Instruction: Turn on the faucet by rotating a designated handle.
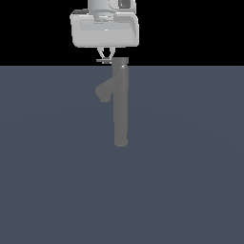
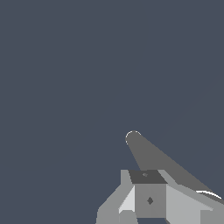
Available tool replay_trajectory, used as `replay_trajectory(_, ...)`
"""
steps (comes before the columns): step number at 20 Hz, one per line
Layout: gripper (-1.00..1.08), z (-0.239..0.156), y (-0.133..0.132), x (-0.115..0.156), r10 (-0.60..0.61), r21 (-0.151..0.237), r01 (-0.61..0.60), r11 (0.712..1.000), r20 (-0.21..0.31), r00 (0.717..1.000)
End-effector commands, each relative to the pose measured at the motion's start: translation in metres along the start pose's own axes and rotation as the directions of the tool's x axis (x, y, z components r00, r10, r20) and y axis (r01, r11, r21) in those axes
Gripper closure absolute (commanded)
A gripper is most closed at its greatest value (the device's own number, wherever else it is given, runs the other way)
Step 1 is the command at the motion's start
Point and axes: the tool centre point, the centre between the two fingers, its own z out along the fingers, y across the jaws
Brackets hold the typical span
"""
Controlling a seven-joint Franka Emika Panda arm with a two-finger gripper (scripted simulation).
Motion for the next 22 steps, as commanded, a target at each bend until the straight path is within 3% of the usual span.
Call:
replay_trajectory(1, 1.08, 0.0, 0.0, 0.0, 0.0, 0.0, 0.0, 1.0, -0.001, 1.0)
replay_trajectory(15, 1.08, 0.0, -0.012, -0.042, 0.001, 0.001, -0.001, 1.0, -0.001, 1.0)
replay_trajectory(17, 1.08, 0.0, -0.007, -0.034, 0.008, 0.001, -0.008, 1.0, -0.009, 1.0)
replay_trajectory(22, 1.08, 0.0, -0.002, -0.049, 0.006, 0.001, -0.006, 1.0, -0.007, 1.0)
